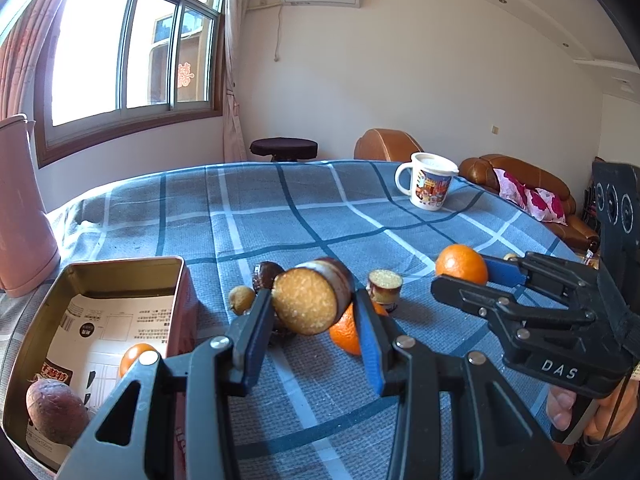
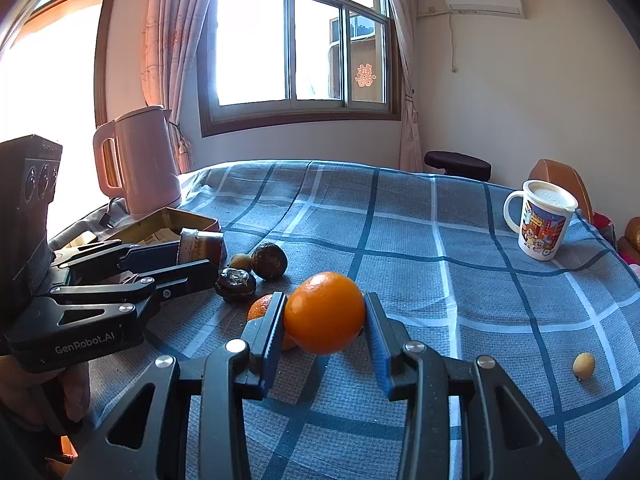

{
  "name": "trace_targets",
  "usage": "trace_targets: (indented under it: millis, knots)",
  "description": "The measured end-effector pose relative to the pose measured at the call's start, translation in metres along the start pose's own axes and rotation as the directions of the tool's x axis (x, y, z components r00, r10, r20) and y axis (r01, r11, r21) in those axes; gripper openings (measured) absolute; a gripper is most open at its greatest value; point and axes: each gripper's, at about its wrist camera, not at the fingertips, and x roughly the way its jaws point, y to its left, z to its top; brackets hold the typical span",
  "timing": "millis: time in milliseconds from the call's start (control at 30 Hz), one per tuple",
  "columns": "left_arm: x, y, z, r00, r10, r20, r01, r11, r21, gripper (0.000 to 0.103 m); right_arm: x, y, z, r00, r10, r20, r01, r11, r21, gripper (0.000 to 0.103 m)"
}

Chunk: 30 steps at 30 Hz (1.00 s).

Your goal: Organize fruits

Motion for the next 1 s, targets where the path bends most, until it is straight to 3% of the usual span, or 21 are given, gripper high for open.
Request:
trace_targets:
  millis: [1000]
  knots:
    - [-0.020, -0.004, 0.000, 0.992, 0.049, 0.117, -0.051, 0.999, 0.013, 0.042, -0.021, 0.005, -0.002, 0.993, 0.002, 0.117, 0.002, 1.000, -0.028, 0.040]
